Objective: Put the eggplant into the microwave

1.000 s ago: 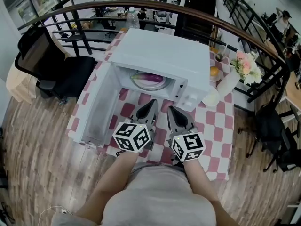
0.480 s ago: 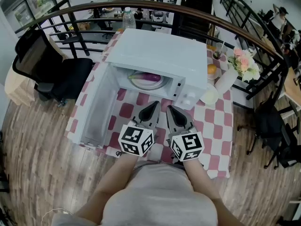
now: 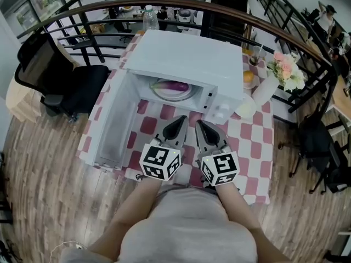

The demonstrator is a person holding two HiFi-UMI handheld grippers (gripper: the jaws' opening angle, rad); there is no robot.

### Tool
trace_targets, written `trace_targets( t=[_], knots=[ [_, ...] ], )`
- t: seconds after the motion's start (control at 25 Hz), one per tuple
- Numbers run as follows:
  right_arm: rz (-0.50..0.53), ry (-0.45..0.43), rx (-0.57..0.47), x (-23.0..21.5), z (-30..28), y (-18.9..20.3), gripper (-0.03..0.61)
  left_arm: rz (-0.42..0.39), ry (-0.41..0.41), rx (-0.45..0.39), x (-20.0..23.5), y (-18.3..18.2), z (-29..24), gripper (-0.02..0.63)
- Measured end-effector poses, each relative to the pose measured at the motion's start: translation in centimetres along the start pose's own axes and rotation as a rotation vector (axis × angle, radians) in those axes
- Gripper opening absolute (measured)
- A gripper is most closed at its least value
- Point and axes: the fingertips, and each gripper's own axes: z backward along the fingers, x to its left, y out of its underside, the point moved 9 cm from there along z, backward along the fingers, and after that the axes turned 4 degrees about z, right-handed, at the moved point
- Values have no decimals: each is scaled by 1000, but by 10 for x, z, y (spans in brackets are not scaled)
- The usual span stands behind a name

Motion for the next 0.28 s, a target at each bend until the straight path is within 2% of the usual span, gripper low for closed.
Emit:
trace_targets(
  t=[0.28],
  knots=[
    [16,-7,-2,3,2,-2,25,-23,-1,5,-3,-1,3,3]
  ],
)
